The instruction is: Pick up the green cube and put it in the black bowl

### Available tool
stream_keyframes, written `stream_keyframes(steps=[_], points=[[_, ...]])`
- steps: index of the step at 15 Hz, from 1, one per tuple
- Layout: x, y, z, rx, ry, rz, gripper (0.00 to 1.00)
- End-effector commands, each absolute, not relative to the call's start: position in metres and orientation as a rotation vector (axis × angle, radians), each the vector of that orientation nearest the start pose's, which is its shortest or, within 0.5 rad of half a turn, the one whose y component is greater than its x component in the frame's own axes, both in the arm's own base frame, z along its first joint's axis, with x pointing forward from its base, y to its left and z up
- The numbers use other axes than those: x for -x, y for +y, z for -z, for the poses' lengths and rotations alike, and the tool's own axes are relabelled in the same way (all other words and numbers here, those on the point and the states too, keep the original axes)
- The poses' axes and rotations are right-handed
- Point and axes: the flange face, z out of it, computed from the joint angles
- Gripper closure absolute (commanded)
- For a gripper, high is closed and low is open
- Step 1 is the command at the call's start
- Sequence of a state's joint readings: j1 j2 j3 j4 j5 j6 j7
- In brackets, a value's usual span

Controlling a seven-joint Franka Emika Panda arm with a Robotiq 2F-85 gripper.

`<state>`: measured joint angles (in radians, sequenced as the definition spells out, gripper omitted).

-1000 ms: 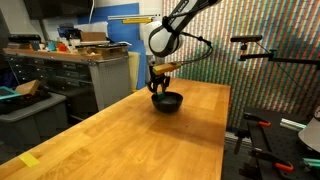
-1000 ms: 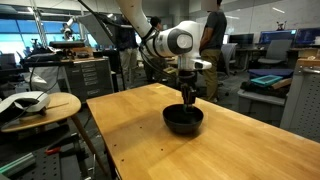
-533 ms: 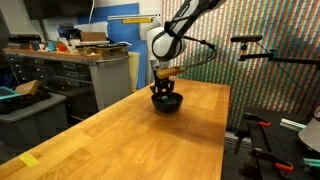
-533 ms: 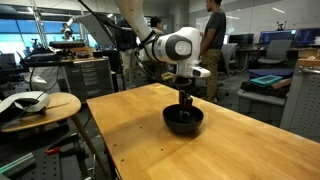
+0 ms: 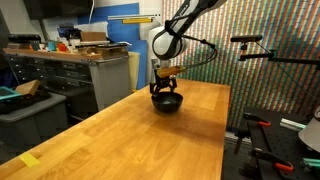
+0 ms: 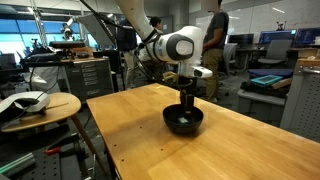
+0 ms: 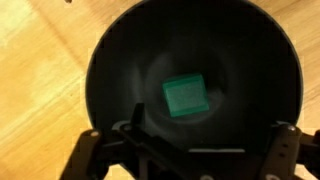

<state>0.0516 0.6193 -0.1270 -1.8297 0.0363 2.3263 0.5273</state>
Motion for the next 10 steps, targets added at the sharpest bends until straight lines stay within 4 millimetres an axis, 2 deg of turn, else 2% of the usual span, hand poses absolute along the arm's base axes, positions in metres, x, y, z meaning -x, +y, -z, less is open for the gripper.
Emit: stream_keyframes(steps=[1,7,10], points=[[-0.635,-0.055,-0.214,3.024,0.978,-0.124,0.0],[-0.639,-0.065,-0.254,2.997,0.919,-0.095,0.0],[-0.637,-0.062,-0.268,3.029,0.8,-0.106,0.0]])
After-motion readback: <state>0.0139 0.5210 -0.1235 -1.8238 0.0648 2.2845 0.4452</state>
